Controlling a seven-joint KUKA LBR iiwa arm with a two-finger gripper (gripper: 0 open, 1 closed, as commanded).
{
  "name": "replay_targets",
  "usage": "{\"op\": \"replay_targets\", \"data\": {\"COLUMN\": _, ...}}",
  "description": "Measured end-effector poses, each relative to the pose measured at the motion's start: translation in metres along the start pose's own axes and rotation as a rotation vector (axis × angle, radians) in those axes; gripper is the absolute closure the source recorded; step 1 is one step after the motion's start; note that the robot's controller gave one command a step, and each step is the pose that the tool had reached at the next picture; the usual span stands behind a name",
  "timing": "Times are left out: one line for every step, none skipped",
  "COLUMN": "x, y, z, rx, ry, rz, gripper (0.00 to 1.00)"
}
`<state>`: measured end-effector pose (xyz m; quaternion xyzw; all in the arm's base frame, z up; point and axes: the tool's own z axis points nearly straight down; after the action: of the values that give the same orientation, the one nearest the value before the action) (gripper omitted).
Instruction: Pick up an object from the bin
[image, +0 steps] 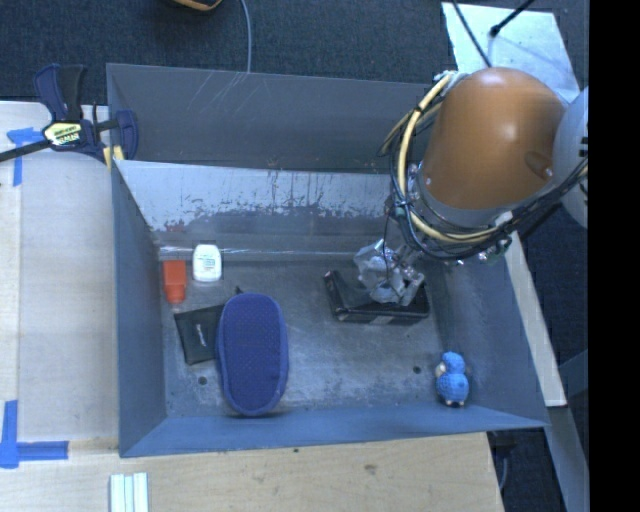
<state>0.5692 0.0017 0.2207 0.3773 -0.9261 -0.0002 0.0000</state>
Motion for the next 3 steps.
{"op": "replay_targets", "data": {"x": 0.000, "y": 0.000, "z": -0.001, "rx": 0.000, "ry": -0.001, "rz": 0.001, "gripper": 0.00}}
{"op": "replay_targets", "data": {"x": 0.010, "y": -0.030, "z": 0.100, "rx": -0.003, "ry": 0.002, "rz": 0.014, "gripper": 0.00}}
{"op": "replay_targets", "data": {"x": -0.003, "y": -0.067, "z": 0.147, "rx": -0.004, "ry": 0.005, "rz": 0.239, "gripper": 0.00}}
